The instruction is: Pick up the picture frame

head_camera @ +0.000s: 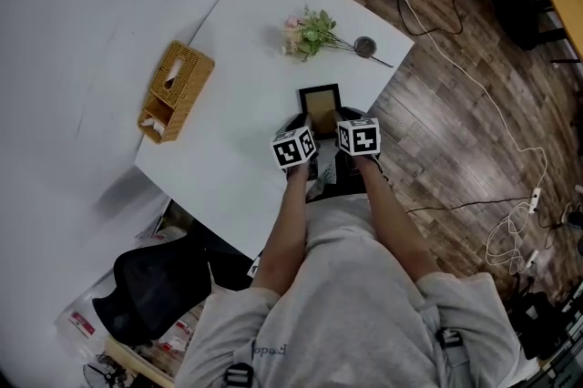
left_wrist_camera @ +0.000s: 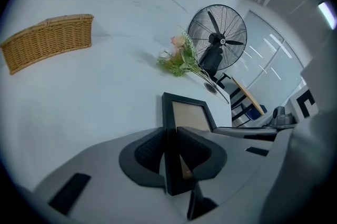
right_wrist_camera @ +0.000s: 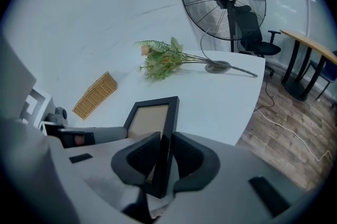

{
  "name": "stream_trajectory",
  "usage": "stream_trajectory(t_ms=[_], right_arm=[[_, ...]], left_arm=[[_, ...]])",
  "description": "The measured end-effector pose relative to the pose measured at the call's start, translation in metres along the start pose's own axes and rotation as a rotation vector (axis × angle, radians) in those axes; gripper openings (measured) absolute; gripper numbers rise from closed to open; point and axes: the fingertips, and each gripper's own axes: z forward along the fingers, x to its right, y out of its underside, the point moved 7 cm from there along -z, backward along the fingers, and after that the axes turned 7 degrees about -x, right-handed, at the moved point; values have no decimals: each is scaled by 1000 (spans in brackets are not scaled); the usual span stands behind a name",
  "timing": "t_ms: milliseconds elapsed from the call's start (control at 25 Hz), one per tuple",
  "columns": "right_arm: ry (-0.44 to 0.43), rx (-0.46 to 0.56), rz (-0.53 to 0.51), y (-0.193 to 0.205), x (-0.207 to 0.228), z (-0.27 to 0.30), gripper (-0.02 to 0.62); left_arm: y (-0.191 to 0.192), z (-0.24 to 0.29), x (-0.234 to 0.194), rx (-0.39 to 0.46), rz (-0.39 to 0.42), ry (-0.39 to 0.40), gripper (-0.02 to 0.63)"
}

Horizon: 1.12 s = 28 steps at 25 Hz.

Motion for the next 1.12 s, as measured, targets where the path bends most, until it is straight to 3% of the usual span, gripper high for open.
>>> stream_trajectory(t_ms=[280,760,1120], right_arm=[[68,-13,-47,-1,-7,-1,80],[86,-13,-40,-1,-9,-2,78],[89,42,-70,-15,-14,-22,77]], left_arm=[[-2,1,7,-20,74,-63,92],[-3,-1,10,-16,87,-81,92],[-18,-20,23,50,115,-92,92]])
